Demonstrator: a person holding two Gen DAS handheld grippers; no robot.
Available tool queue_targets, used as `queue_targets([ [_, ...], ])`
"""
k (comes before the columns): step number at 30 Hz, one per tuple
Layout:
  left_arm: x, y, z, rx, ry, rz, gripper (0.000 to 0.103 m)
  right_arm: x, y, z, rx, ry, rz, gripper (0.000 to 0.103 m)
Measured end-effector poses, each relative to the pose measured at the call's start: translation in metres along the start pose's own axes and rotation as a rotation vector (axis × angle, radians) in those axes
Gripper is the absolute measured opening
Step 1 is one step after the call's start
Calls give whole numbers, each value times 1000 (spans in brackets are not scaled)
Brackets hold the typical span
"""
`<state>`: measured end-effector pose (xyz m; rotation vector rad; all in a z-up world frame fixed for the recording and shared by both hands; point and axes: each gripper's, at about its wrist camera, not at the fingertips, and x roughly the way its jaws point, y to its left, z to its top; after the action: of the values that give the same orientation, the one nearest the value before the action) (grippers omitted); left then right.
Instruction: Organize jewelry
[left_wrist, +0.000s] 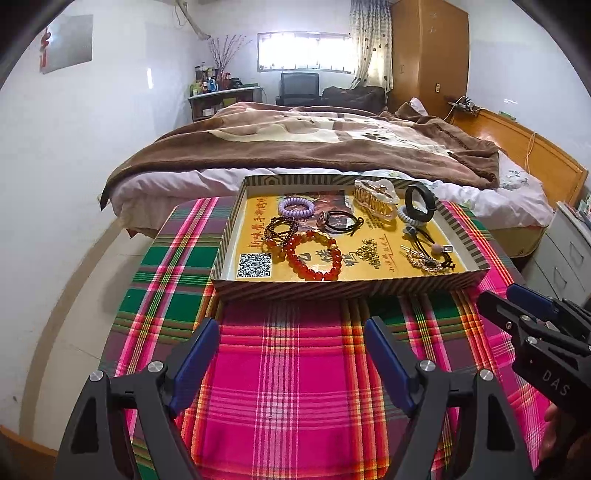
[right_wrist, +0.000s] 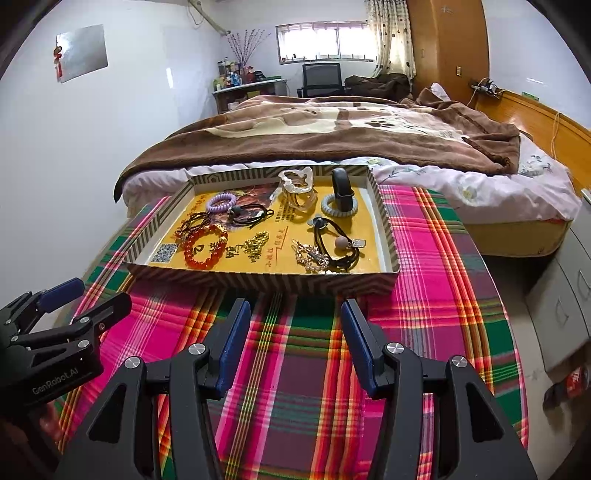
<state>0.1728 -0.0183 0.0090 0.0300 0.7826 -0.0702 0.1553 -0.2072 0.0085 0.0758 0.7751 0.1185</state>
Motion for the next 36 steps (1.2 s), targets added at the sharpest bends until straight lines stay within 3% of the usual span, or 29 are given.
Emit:
queue_targets([
  [10,0,0,-1,-10,11,7,80,-2,2,-3,-4,0,3,52],
  [16,4,-5,-4,20,27,48,80,-2,5,-4,-8,1,-5,52],
  [36,1,-2,-5,-12,13,15,80,-3,7,-4,-15,-1,0,52],
])
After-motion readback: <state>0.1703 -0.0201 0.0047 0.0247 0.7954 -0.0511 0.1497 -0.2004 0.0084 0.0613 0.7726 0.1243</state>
